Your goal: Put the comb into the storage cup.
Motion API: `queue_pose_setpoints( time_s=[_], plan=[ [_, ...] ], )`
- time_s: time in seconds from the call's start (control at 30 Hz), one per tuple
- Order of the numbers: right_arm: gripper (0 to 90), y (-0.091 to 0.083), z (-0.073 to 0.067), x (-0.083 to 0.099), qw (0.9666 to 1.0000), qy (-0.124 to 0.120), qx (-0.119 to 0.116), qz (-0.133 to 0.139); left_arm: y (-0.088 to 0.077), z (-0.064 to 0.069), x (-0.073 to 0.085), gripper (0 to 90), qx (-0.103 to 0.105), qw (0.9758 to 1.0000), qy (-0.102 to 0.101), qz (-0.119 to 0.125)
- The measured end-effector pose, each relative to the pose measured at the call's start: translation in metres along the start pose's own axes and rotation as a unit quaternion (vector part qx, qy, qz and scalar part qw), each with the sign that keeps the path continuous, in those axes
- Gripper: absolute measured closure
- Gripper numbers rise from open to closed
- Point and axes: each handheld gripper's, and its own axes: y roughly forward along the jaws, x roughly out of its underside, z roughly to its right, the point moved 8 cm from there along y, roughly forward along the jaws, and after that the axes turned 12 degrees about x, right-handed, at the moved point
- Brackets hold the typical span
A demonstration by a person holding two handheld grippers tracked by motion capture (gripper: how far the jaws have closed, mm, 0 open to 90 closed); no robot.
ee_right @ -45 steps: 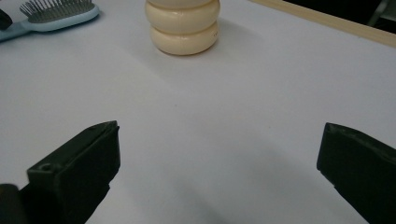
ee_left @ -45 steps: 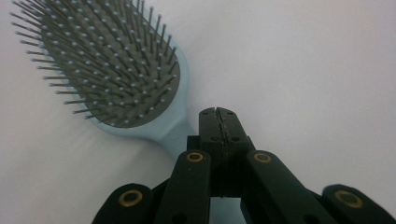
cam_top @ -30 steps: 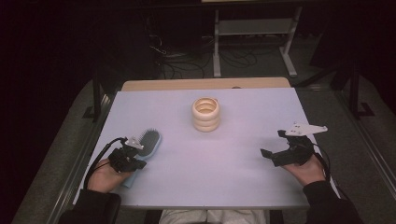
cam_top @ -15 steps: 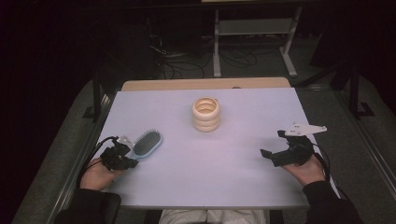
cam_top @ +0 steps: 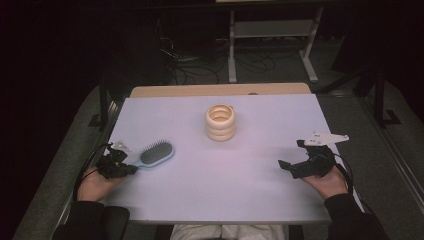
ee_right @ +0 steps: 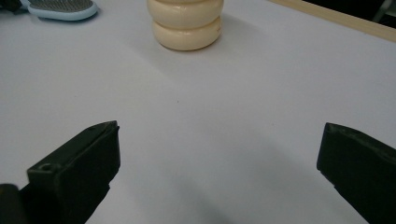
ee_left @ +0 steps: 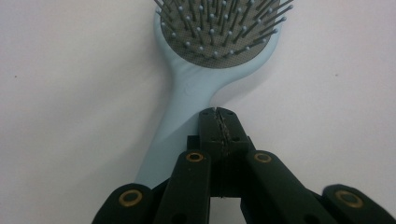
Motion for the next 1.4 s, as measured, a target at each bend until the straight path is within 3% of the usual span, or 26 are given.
queue_pose_setpoints(
  time_s=[0.13, 0.3, 0.43, 0.57, 0.63, 0.73, 0.97, 1.2, 1.33, 1.4],
  plan=[
    [0.0, 0.0, 0.0, 0.0, 1.0, 0.0, 0.0, 0.0, -0.006, 0.0, 0.0, 85.0, 0.003, 0.9999, 0.001, 0.009],
    [0.0, 0.0, 0.0, 0.0, 1.0, 0.0, 0.0, 0.0, -0.023, 0.008, -0.003, 69.2, 0.029, 0.9986, 0.032, 0.03],
    [0.0, 0.0, 0.0, 0.0, 1.0, 0.001, 0.0, -0.001, -0.038, 0.011, -0.01, 54.2, 0.036, 0.9966, 0.054, 0.052],
    [0.0, 0.001, 0.0, 0.001, 1.0, 0.002, 0.001, -0.002, -0.053, 0.015, -0.017, 44.8, 0.066, 0.9932, 0.076, 0.058],
    [0.0, 0.001, 0.001, 0.002, 1.0, 0.004, 0.002, -0.003, -0.057, 0.014, -0.021, 36.2, 0.073, 0.9925, 0.077, 0.06],
    [0.0, 0.001, 0.001, 0.002, 1.0, 0.004, 0.005, -0.003, -0.058, 0.013, -0.027, 30.0, 0.091, 0.9901, 0.08, 0.07],
    [0.0, 0.001, 0.002, 0.002, 1.0, 0.006, 0.007, -0.002, -0.05, 0.007, -0.032, 0.8, 0.075, 0.99, 0.103, 0.06],
    [0.0, 0.001, 0.002, 0.002, 1.0, 0.007, 0.006, -0.002, -0.032, -0.01, -0.027, 0.0, 0.073, 0.9923, 0.099, 0.015],
    [0.0, 0.002, 0.002, 0.002, 1.0, 0.005, 0.005, -0.004, -0.025, -0.014, -0.023, 0.0, 0.085, 0.9912, 0.102, 0.003],
    [0.0, 0.002, 0.002, 0.002, 1.0, 0.004, 0.004, -0.004, -0.021, -0.015, -0.022, 0.0, 0.101, 0.99, 0.098, 0.008]
  ],
)
